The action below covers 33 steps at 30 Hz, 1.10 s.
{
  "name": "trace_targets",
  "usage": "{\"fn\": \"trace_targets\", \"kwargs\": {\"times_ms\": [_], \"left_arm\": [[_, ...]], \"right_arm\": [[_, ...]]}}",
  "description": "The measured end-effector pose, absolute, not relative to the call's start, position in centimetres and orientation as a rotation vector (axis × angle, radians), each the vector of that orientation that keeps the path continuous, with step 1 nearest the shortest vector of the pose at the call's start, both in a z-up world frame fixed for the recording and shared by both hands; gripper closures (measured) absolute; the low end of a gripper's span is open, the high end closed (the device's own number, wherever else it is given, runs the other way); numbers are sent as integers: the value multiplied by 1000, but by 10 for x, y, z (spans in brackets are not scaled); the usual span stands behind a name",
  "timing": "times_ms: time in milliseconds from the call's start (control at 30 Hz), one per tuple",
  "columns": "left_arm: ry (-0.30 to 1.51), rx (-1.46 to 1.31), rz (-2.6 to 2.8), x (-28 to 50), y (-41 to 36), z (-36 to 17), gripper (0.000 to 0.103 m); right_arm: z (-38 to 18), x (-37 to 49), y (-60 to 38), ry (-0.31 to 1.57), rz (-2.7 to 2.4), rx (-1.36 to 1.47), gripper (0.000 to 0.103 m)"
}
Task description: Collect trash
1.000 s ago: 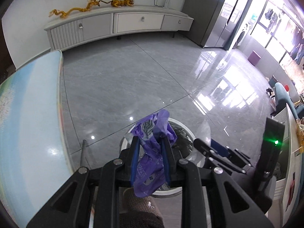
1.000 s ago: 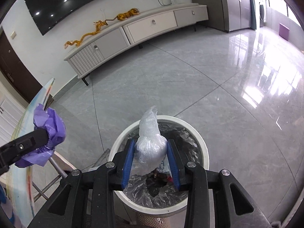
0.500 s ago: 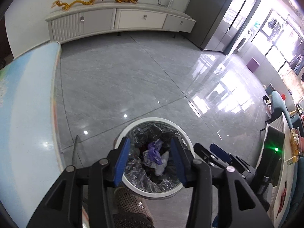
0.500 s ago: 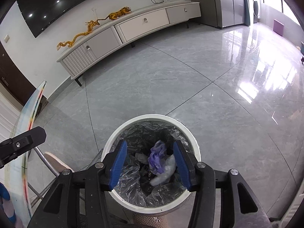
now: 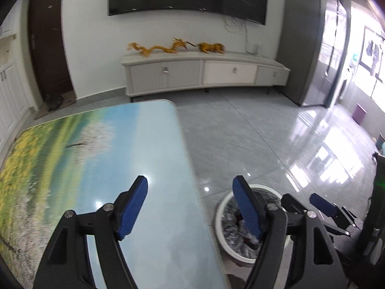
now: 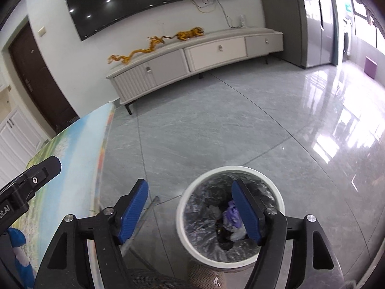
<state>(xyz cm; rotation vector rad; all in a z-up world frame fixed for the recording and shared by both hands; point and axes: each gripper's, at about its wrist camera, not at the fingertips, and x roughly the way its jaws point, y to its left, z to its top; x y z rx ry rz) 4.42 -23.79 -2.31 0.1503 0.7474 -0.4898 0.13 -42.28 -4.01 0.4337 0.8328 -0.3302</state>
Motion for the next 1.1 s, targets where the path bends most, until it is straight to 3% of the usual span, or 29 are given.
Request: {"fn": "trace_targets", "kwargs": {"times_ms": [500, 600, 800, 1100], "left_arm": [[602, 79, -231, 36, -87, 16, 31], [573, 53, -191, 33, -63, 24, 24], [517, 30, -138, 26, -36, 31, 8], [484, 1, -112, 26, -23, 36, 6]], "right_arm": [[18, 19, -303, 718, -249, 227, 5], [28, 18, -285, 679, -248, 197, 0], [40, 17, -266, 617, -261, 163, 0], [45, 13, -267, 568, -315, 165, 0]]}}
